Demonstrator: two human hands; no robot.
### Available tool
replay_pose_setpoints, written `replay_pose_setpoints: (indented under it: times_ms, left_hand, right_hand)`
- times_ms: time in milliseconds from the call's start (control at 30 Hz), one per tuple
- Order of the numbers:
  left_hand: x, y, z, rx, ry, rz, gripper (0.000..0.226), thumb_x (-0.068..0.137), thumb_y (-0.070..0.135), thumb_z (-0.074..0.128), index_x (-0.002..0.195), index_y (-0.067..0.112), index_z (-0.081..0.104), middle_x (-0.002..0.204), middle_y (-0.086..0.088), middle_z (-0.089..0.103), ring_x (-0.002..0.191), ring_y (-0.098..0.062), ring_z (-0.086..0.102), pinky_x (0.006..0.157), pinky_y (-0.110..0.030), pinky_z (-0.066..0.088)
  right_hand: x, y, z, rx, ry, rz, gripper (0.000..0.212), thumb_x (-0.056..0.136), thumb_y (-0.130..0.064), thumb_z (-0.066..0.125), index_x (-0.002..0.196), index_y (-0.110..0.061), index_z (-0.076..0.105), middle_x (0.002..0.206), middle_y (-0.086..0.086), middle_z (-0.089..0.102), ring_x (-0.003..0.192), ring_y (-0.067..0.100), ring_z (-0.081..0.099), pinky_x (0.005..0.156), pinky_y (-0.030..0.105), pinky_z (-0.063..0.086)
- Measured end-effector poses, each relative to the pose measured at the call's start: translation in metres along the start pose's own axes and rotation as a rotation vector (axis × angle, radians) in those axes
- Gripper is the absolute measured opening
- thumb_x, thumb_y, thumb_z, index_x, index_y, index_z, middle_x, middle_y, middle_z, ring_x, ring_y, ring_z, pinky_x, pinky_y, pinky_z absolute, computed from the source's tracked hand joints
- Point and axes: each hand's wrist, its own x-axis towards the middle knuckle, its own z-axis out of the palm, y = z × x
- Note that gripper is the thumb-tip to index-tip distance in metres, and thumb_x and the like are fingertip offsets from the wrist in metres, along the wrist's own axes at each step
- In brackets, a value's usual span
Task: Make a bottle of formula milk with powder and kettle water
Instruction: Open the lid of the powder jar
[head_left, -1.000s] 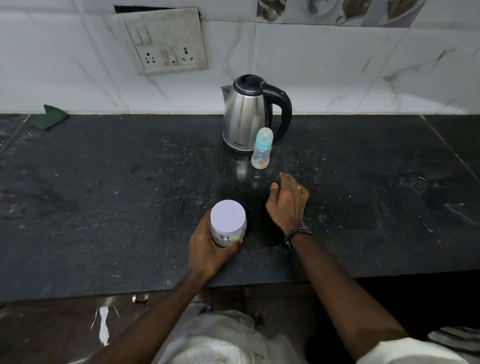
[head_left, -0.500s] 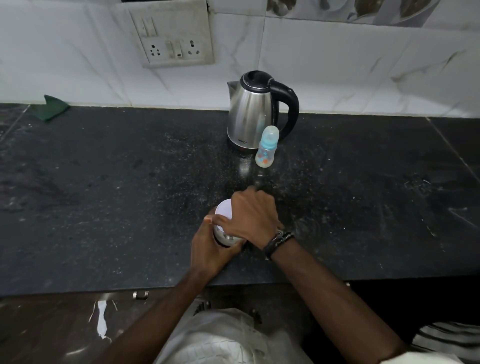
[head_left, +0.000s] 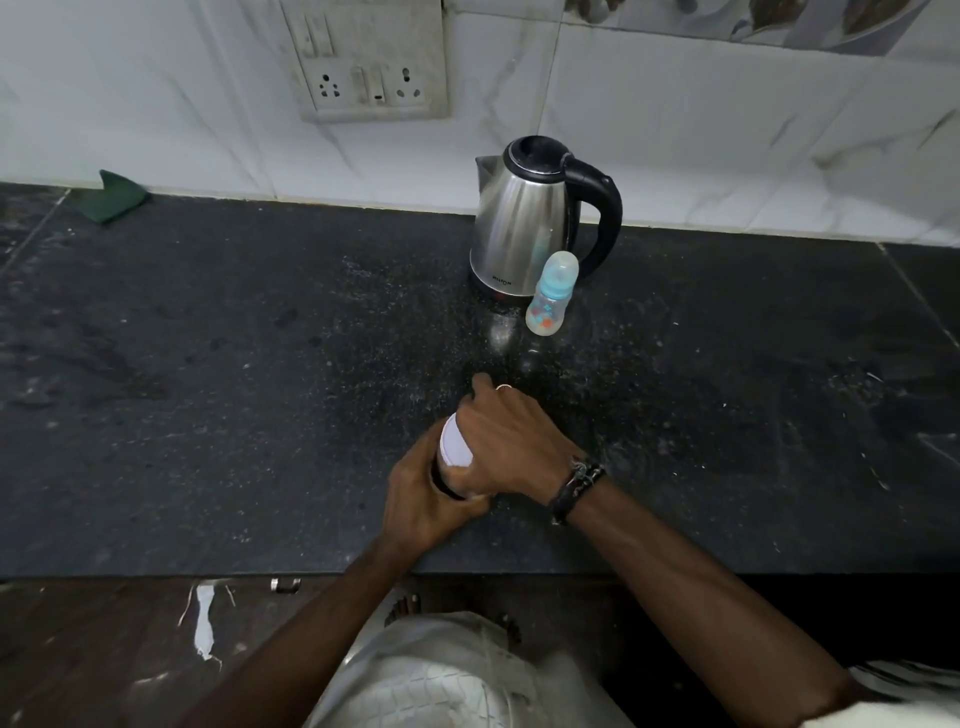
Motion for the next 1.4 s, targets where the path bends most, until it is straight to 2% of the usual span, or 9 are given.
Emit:
replay_pose_setpoints:
  times_ms: [133, 267, 433, 633, 867, 1000, 1100, 1300, 1400]
  left_hand:
    - [0.002, -0.003, -0.002, 0.016, -0.042, 0.007, 0.076, 0.056, 0.028, 0.093, 0.123, 0.020, 0.059, 0.113, 0.008, 0.069, 0.103, -0.009, 0.067, 0.082, -0.038, 0.056]
    - [0.004, 0.001, 0.000, 0.024, -0.051, 0.023, 0.062, 0.064, 0.033, 0.088, 0.119, 0.026, 0.060, 0.106, 0.012, 0.070, 0.096, -0.006, 0.069, 0.072, -0.032, 0.058]
    - [0.002, 0.004, -0.001, 0.106, -0.046, -0.028, 0.055, 0.055, 0.044, 0.086, 0.102, 0.036, 0.060, 0.090, 0.019, 0.069, 0.081, 0.004, 0.066, 0.062, -0.011, 0.047]
    - [-0.002, -0.003, 0.001, 0.088, -0.020, -0.055, 0.068, 0.054, 0.054, 0.087, 0.112, 0.045, 0.052, 0.096, 0.029, 0.065, 0.092, 0.008, 0.064, 0.069, -0.006, 0.046]
    - [0.001, -0.002, 0.002, 0.045, -0.020, -0.012, 0.087, 0.054, 0.048, 0.093, 0.129, 0.029, 0.055, 0.117, 0.018, 0.066, 0.105, 0.001, 0.064, 0.082, -0.018, 0.052]
    - [0.000, 0.000, 0.002, 0.029, 0.006, -0.006, 0.082, 0.058, 0.051, 0.091, 0.129, 0.030, 0.056, 0.119, 0.020, 0.066, 0.108, 0.001, 0.064, 0.082, -0.024, 0.055]
    - [0.000, -0.001, 0.003, 0.019, -0.019, 0.002, 0.063, 0.069, 0.051, 0.083, 0.123, 0.032, 0.060, 0.113, 0.015, 0.068, 0.103, -0.003, 0.066, 0.076, -0.032, 0.058]
    - [0.001, -0.001, 0.002, 0.063, -0.033, -0.028, 0.077, 0.065, 0.063, 0.079, 0.129, 0.027, 0.055, 0.111, 0.027, 0.066, 0.097, 0.007, 0.064, 0.072, -0.008, 0.047]
    - [0.000, 0.005, 0.001, 0.046, -0.027, 0.003, 0.070, 0.069, 0.069, 0.073, 0.126, 0.033, 0.054, 0.115, 0.031, 0.063, 0.100, 0.009, 0.063, 0.074, -0.007, 0.048]
  right_hand:
    - [-0.005, 0.006, -0.008, -0.070, -0.117, -0.228, 0.053, 0.071, -0.027, 0.075, 0.119, -0.011, 0.057, 0.122, 0.012, 0.044, 0.105, 0.027, 0.048, 0.077, 0.035, 0.042]
    - [-0.006, 0.005, -0.023, 0.186, -0.282, -0.325, 0.020, 0.078, -0.028, 0.073, 0.086, -0.009, 0.073, 0.132, 0.013, 0.047, 0.118, 0.023, 0.051, 0.088, 0.035, 0.050]
    - [-0.002, -0.011, -0.018, 0.046, 0.098, -0.025, 0.048, 0.093, -0.054, 0.053, 0.100, -0.009, 0.065, 0.114, 0.010, 0.054, 0.093, 0.028, 0.060, 0.066, 0.033, 0.042]
    - [0.002, -0.023, -0.004, -0.139, -0.034, 0.288, 0.063, 0.096, -0.065, 0.035, 0.087, -0.012, 0.068, 0.090, 0.008, 0.068, 0.083, 0.024, 0.064, 0.059, 0.031, 0.037]
    - [-0.002, -0.018, -0.008, -0.048, -0.133, 0.117, 0.039, 0.091, -0.029, 0.053, 0.124, -0.009, 0.049, 0.119, 0.020, 0.051, 0.104, 0.036, 0.054, 0.081, 0.042, 0.044]
    - [-0.012, -0.010, -0.019, -0.003, -0.278, -0.137, 0.035, 0.083, -0.016, 0.065, 0.117, -0.013, 0.058, 0.133, 0.017, 0.037, 0.120, 0.038, 0.040, 0.105, 0.057, 0.030]
    - [-0.012, -0.012, -0.019, 0.102, -0.207, -0.115, 0.027, 0.086, -0.035, 0.065, 0.102, -0.014, 0.067, 0.145, 0.017, 0.034, 0.131, 0.035, 0.035, 0.116, 0.061, 0.016]
    - [0.001, -0.024, -0.007, -0.153, -0.110, 0.325, 0.083, 0.092, -0.073, 0.025, 0.151, -0.014, 0.025, 0.128, 0.036, 0.042, 0.101, 0.040, 0.056, 0.078, 0.043, 0.052]
    - [0.007, -0.026, 0.002, -0.229, -0.096, 0.277, 0.075, 0.098, -0.063, 0.028, 0.144, -0.003, 0.038, 0.112, 0.028, 0.061, 0.097, 0.035, 0.061, 0.069, 0.039, 0.048]
